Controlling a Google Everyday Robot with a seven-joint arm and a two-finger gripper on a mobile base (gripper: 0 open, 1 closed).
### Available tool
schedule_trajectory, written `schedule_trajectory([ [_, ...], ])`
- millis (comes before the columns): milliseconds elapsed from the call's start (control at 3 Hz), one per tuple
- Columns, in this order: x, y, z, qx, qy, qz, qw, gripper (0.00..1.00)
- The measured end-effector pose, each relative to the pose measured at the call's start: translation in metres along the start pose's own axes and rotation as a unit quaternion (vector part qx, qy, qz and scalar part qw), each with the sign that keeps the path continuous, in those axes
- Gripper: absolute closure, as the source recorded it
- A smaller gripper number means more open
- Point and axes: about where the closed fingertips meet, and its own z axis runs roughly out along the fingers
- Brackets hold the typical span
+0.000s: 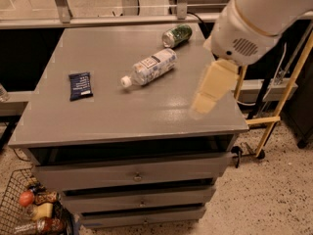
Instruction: Pick rxbar blueberry
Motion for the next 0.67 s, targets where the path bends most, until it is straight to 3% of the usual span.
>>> schedule_trajectory([
  [333, -0.0761, 0.0154, 0.041, -0.026, -0.056, 0.018, 0.9979, 0.0],
  [667, -0.0845, 0.0123, 0.0399, -0.017, -0.067, 0.029, 0.9972, 0.0],
])
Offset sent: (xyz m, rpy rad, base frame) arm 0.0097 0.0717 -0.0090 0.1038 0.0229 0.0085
